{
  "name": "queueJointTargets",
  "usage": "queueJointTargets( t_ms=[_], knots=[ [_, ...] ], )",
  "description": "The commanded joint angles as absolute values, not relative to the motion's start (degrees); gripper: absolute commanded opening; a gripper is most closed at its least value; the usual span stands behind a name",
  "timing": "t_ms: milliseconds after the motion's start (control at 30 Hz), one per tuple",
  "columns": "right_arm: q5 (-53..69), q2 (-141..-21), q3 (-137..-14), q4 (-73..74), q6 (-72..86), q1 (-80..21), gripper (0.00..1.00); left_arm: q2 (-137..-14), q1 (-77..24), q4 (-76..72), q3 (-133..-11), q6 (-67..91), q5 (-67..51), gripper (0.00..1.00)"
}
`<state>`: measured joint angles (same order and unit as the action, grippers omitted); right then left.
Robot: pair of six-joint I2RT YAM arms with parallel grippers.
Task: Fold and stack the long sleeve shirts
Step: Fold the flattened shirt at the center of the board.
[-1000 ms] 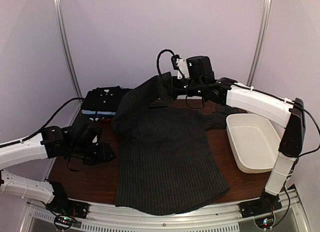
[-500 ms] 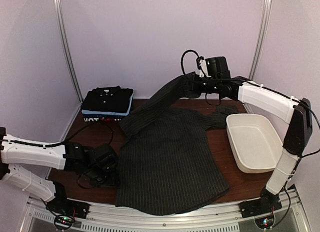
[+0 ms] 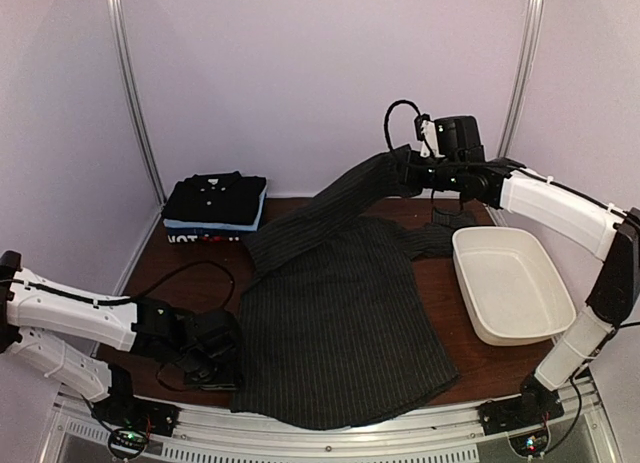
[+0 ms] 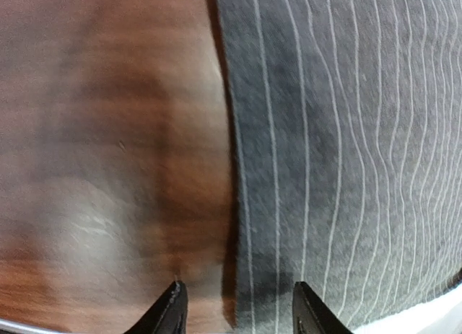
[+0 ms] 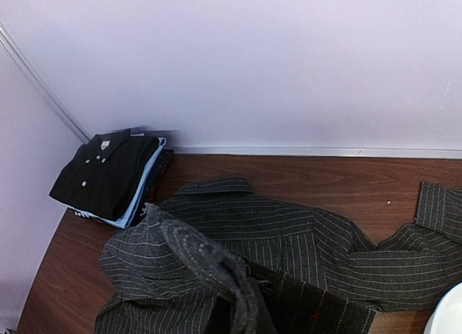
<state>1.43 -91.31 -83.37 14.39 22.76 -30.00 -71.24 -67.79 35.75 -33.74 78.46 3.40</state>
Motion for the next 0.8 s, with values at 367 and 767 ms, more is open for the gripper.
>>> queueJointTargets(
  t_ms=[367,767],
  knots=[
    [1.54,-86.89,-83.54,14.42,22.79,-29.44,0.00,-72.01,-75.89,33.93,-33.95,86.57,-1.75,0.09],
    [-0.70,-83.32,-84.38,18.87,21.00,-28.29,0.00,-65.48,-78.46,39.61,-40.68,83.66,-6.57,0.00]
  ],
)
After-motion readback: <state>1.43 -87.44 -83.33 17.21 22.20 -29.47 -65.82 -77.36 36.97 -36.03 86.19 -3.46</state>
